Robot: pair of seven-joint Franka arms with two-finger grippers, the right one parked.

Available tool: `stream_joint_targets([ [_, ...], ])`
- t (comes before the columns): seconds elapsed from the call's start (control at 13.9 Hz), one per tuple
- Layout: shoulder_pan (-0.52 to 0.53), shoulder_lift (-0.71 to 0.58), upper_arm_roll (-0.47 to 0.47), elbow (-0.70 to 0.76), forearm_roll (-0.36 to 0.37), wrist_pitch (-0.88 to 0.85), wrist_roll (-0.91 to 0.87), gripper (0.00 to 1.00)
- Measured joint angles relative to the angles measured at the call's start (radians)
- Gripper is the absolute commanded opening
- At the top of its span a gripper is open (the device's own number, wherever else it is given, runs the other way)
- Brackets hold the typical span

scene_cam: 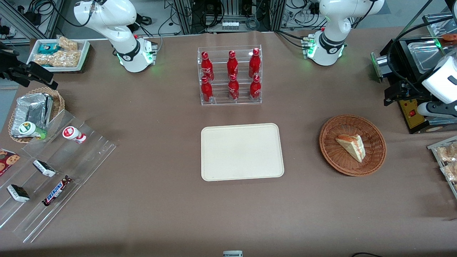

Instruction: Place sandwich from basket to tray

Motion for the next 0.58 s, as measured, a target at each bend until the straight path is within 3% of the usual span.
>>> stream_joint_targets([
  [0.58,0.0,0.0,-0.001,0.0,0.0,-0.007,0.0,1.0],
])
